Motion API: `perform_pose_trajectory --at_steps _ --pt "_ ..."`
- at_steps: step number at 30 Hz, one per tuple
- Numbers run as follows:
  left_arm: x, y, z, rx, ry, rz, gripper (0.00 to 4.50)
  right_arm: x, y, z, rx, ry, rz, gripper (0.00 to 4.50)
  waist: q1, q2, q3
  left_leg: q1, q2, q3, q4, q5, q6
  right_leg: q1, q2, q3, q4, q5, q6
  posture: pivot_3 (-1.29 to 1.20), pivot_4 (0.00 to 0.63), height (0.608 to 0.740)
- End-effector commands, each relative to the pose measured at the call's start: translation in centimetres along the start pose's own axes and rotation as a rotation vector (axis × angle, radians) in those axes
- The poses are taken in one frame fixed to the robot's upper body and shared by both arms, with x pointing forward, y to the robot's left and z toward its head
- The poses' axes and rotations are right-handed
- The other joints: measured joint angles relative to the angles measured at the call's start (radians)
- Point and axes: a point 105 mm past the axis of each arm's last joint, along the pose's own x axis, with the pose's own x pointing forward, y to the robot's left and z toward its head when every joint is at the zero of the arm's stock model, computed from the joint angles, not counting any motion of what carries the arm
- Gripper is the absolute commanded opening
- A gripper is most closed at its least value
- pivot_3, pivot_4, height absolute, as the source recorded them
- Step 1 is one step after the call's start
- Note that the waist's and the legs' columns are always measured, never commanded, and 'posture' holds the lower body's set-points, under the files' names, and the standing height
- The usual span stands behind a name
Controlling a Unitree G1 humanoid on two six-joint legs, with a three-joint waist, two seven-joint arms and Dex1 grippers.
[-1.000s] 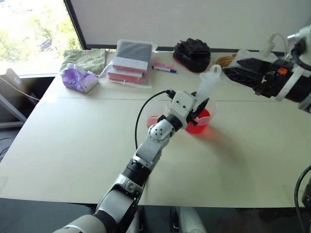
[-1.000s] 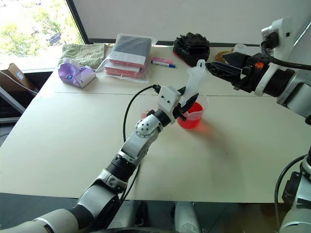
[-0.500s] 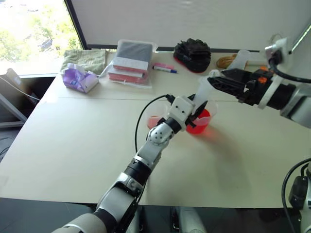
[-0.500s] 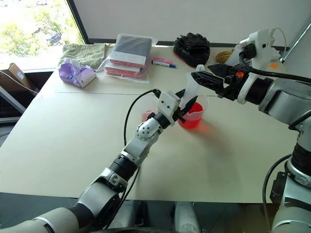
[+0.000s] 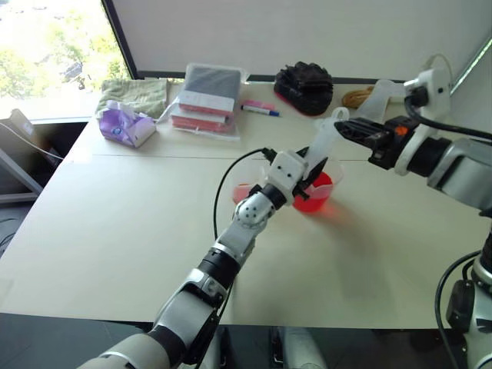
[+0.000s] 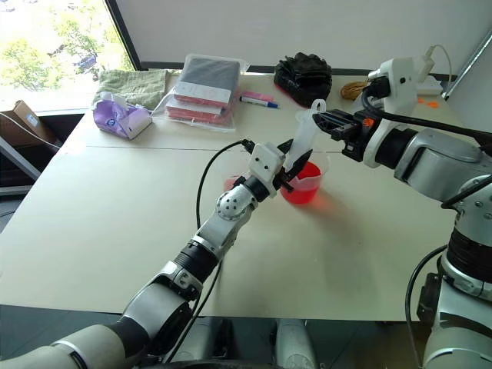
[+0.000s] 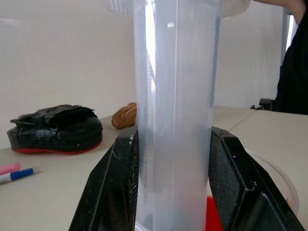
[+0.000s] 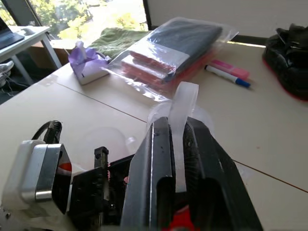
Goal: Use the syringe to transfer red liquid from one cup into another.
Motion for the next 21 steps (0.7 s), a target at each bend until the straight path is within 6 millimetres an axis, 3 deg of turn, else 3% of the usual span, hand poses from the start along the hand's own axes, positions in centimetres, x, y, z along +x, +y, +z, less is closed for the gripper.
perform_pose_trajectory --at_steps 1,21 --pt "1.1 -2.5 0.3 -0.080 -0.007 -0.038 1.50 0.1 0.9 0.8 -0.007 -0.029 0.038 0.06 0.000 0.000 0.000 0.000 0.000 0.000 0.000 0.000 0.000 0.000 0.000 0.000 0.000 0.000 0.000 0.00 0.150 0.740" --pt "1.0 -4.0 -0.6 -0.137 0.059 -0.131 1.50 -0.9 1.0 4.2 0.030 -0.177 0.089 0.06 0.001 0.000 0.000 0.000 0.000 0.000 0.000 0.000 0.000 0.001 0.000 0.000 0.000 0.000 0.000 0.00 0.150 0.740"
